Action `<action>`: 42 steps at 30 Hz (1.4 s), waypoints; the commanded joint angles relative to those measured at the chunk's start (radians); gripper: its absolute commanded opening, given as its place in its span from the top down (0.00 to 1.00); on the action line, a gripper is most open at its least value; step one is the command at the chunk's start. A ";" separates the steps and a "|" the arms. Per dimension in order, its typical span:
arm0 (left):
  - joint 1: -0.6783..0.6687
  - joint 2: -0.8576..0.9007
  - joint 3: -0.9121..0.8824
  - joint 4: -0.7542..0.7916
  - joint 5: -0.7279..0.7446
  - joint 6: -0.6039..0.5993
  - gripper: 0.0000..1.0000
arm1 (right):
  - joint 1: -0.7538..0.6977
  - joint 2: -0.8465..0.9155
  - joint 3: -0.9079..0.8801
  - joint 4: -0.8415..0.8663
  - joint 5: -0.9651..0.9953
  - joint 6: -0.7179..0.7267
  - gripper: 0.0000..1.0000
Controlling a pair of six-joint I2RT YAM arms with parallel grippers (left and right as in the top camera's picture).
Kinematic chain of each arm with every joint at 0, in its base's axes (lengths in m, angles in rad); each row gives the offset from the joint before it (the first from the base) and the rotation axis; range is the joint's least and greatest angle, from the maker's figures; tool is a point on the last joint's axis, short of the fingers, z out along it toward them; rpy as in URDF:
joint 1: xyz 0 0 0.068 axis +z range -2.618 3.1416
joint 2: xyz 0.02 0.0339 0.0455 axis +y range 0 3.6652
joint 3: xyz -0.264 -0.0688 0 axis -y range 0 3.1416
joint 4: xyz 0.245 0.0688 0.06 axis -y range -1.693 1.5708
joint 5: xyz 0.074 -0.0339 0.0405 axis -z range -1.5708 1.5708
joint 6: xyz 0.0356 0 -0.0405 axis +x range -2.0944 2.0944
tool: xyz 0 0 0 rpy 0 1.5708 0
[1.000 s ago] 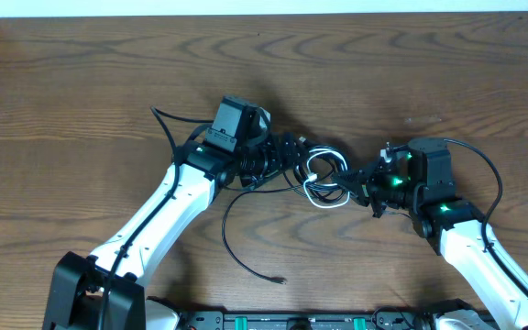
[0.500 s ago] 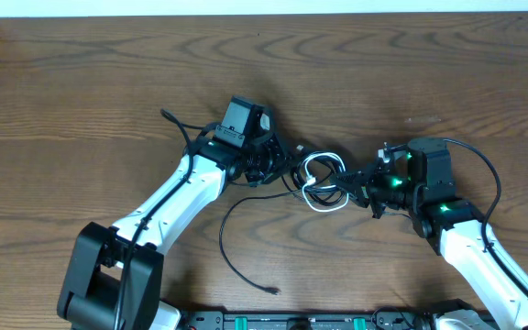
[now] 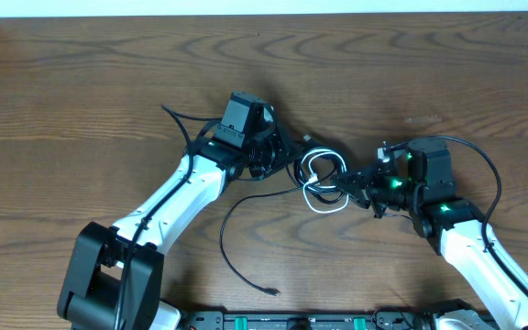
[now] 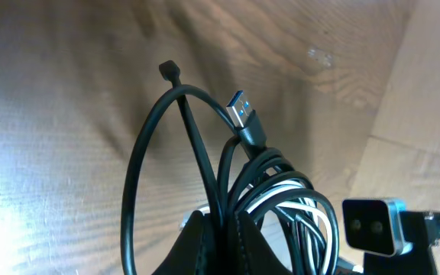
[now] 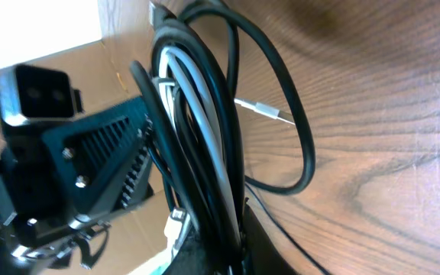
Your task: Untangle cables
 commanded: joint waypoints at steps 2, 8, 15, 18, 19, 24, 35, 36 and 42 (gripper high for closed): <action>0.017 0.010 0.011 0.016 -0.004 0.172 0.92 | 0.002 -0.005 0.008 -0.003 -0.030 -0.145 0.90; 0.052 0.009 0.011 0.016 0.013 0.257 0.92 | 0.002 -0.005 0.008 -0.104 0.102 -0.281 0.68; 0.096 0.007 0.011 0.016 0.204 0.447 0.92 | 0.002 -0.005 0.008 -0.280 0.304 -0.319 0.60; 0.100 0.007 0.011 0.013 0.250 0.498 0.92 | 0.002 -0.005 0.008 -0.269 0.303 -0.364 0.59; 0.100 0.007 0.011 0.012 0.250 0.498 0.93 | 0.002 -0.005 0.008 -0.264 0.303 -0.373 0.58; 0.100 0.008 0.011 -0.009 0.246 0.505 0.92 | 0.002 -0.005 0.008 -0.248 0.303 -0.376 0.56; 0.060 0.008 0.010 -0.188 -0.214 0.512 0.61 | 0.002 -0.004 0.008 -0.249 0.306 -0.376 0.55; 0.051 0.008 0.010 -0.196 -0.243 0.512 0.55 | 0.002 -0.004 0.008 -0.249 0.311 -0.376 0.55; -0.010 0.010 0.010 -0.238 -0.437 0.494 0.20 | 0.002 -0.003 0.008 -0.262 0.336 -0.376 0.53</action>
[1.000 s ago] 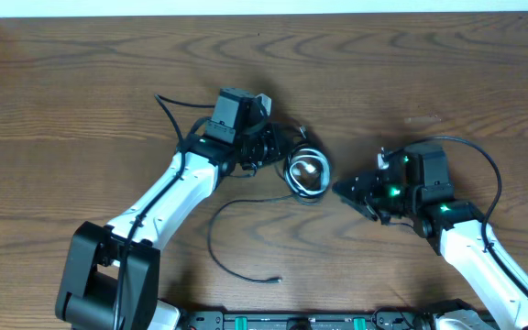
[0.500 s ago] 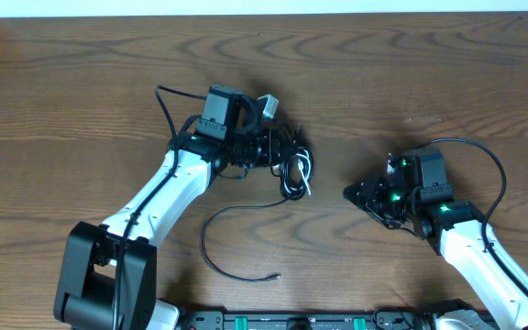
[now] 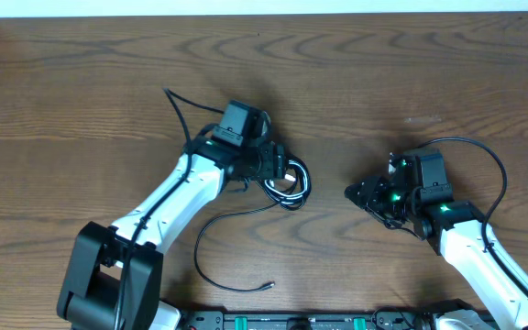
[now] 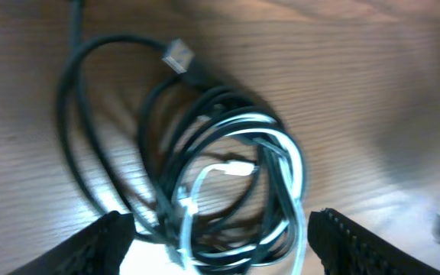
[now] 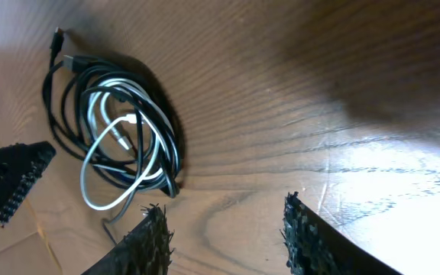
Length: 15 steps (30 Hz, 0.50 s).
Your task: Untangle cables
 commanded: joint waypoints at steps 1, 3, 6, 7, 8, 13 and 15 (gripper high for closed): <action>-0.023 0.010 0.010 -0.043 -0.219 -0.061 0.20 | 0.002 -0.003 0.008 -0.020 0.031 -0.015 0.51; -0.021 0.010 0.010 -0.093 -0.282 -0.198 0.20 | 0.002 -0.003 0.008 -0.032 0.043 -0.016 0.51; -0.021 0.010 0.009 -0.146 -0.328 -0.374 0.20 | 0.002 -0.003 0.008 -0.046 0.055 -0.016 0.49; -0.021 0.010 0.006 -0.145 -0.318 -0.418 0.20 | 0.002 -0.003 0.008 -0.047 0.057 -0.016 0.49; -0.023 0.010 0.006 -0.146 -0.311 -0.453 0.21 | 0.002 -0.003 0.008 -0.048 0.060 -0.015 0.49; -0.036 0.012 0.003 -0.127 -0.298 -0.513 0.24 | 0.002 -0.003 0.008 -0.050 0.059 -0.015 0.49; -0.037 0.012 0.002 -0.124 -0.298 -0.518 0.27 | 0.002 -0.003 0.008 -0.053 0.059 -0.014 0.49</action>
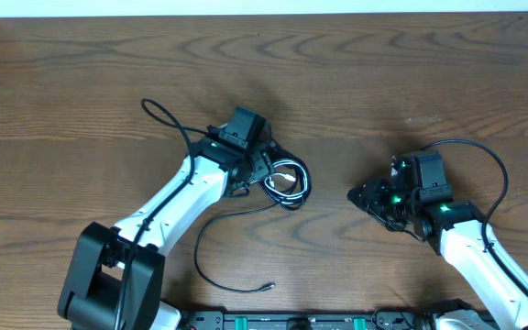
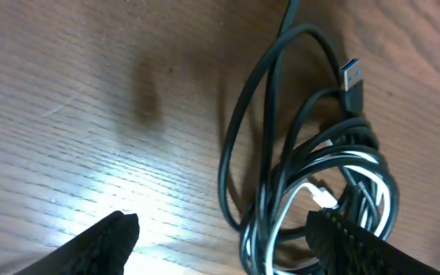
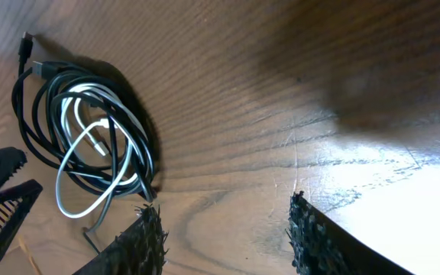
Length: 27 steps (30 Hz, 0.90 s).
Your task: Untangle cables
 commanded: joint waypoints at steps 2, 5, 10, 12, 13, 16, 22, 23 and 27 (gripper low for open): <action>-0.007 0.012 -0.001 0.007 -0.026 -0.077 0.33 | 0.002 -0.003 0.008 -0.011 0.011 -0.014 0.49; -0.008 0.012 -0.007 0.010 -0.026 -0.077 0.37 | 0.002 -0.003 0.008 -0.014 0.011 -0.014 0.50; -0.027 0.012 -0.023 0.026 -0.027 -0.056 0.43 | 0.002 -0.003 0.008 -0.015 0.012 0.005 0.50; -0.045 0.012 -0.044 0.071 -0.026 0.016 0.43 | 0.002 -0.003 0.008 -0.017 0.011 0.006 0.50; -0.055 0.012 -0.059 0.101 -0.026 0.056 0.43 | 0.002 -0.003 0.008 -0.017 0.011 0.006 0.50; -0.076 0.012 -0.095 0.171 -0.027 0.158 0.42 | 0.002 -0.003 0.008 -0.017 0.011 0.006 0.50; -0.076 0.013 -0.122 0.228 -0.101 0.217 0.42 | 0.002 -0.003 0.008 -0.023 0.008 0.005 0.50; -0.076 0.013 -0.122 0.232 -0.128 0.217 0.41 | 0.002 -0.003 0.008 -0.025 0.008 0.005 0.50; -0.077 0.013 -0.122 0.262 -0.134 0.221 0.42 | 0.002 -0.003 0.008 -0.024 0.008 0.006 0.50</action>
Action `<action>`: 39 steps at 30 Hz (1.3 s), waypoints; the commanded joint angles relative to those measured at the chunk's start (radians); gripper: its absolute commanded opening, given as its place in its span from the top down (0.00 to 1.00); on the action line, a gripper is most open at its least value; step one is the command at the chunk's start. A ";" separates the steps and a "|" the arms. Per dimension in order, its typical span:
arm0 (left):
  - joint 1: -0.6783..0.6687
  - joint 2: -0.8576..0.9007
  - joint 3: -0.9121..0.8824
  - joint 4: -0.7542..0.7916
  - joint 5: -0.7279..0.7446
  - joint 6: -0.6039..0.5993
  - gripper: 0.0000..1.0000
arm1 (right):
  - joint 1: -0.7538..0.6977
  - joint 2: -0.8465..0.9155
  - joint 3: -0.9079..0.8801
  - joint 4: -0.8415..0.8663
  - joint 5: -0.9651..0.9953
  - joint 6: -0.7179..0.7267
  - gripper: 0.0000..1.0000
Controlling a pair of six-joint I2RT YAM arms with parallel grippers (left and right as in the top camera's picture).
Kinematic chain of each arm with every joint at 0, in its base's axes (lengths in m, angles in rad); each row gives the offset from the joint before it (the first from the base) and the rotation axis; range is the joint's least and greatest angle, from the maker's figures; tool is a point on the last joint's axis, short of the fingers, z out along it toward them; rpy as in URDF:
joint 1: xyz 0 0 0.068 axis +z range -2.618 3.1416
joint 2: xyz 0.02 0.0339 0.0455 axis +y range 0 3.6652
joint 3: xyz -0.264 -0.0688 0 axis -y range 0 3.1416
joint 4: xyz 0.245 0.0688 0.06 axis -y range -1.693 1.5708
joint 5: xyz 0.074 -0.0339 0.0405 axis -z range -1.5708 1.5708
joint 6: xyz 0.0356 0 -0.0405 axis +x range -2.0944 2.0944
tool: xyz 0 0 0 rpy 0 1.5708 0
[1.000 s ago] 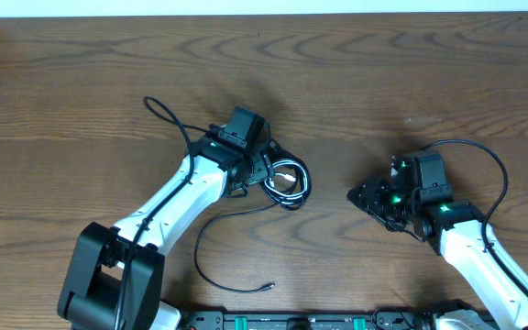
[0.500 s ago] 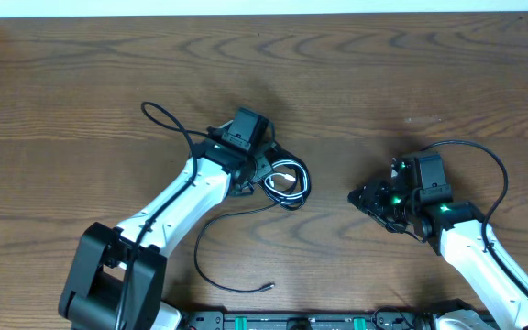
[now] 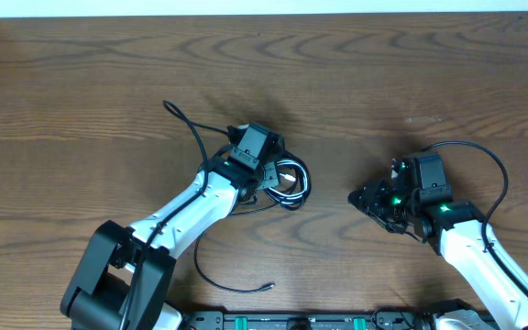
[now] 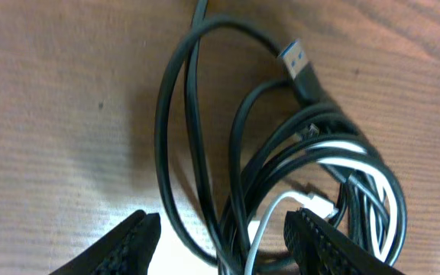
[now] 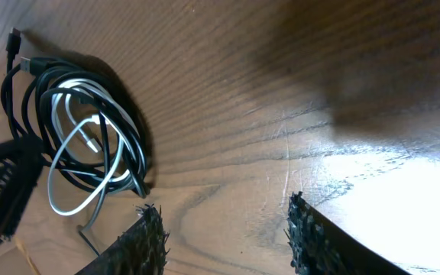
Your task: Untangle cables
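Observation:
The tangled cable bundle (image 3: 288,181) lies on the wooden table (image 3: 383,82): several black loops around a white cable (image 4: 350,145), with a blue-tipped USB plug (image 4: 300,65) sticking out. One black tail runs down-left to a small plug (image 3: 271,289). Another black loop (image 3: 180,117) reaches up-left. My left gripper (image 3: 266,176) is open and low over the bundle's left side, its fingers (image 4: 140,233) astride several strands in the left wrist view. My right gripper (image 3: 359,195) is open and empty, well to the right of the bundle (image 5: 75,130).
The right arm's own black cable (image 3: 484,160) arcs above its wrist. A cardboard edge shows at the table's far left. The arms' base rail (image 3: 310,321) runs along the front edge.
My left gripper has moved right, from beside the bundle to astride its left strands, still open. The up-left black loop has shifted slightly right. The right gripper has not moved.
First both grippers were shut on the bundle, holding it between them. Then both were open, the bundle lay on the table by the left gripper and the right gripper stood apart to the right. The left gripper then sat beside the bundle and now stands over it.

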 commanded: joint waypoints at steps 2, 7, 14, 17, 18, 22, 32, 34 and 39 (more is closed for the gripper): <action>0.001 0.016 -0.005 0.014 -0.042 0.033 0.45 | 0.002 -0.003 0.008 -0.002 0.008 0.005 0.50; 0.001 0.074 -0.005 0.016 -0.026 0.033 0.49 | 0.002 -0.003 0.008 -0.002 0.008 0.004 0.50; 0.003 0.181 -0.005 0.071 0.124 0.033 0.92 | 0.002 -0.003 0.008 -0.011 0.008 0.004 0.50; 0.003 0.161 -0.003 0.070 0.123 0.033 0.92 | 0.002 -0.003 0.008 -0.017 0.008 0.004 0.50; 0.003 0.151 -0.003 0.066 0.119 0.033 0.93 | 0.002 -0.003 0.008 -0.017 0.008 0.003 0.50; 0.003 0.053 -0.003 0.011 0.028 0.034 0.93 | 0.002 -0.003 0.008 -0.016 0.009 0.004 0.50; 0.003 -0.237 -0.003 -0.009 0.284 0.229 0.92 | 0.003 -0.003 0.008 -0.007 -0.038 -0.010 0.50; 0.003 -0.253 -0.003 -0.009 0.308 0.238 0.92 | 0.003 -0.003 0.008 0.022 -0.103 -0.054 0.50; 0.003 -0.248 -0.003 -0.009 0.306 0.243 0.92 | 0.003 -0.003 0.008 0.111 -0.269 -0.184 0.54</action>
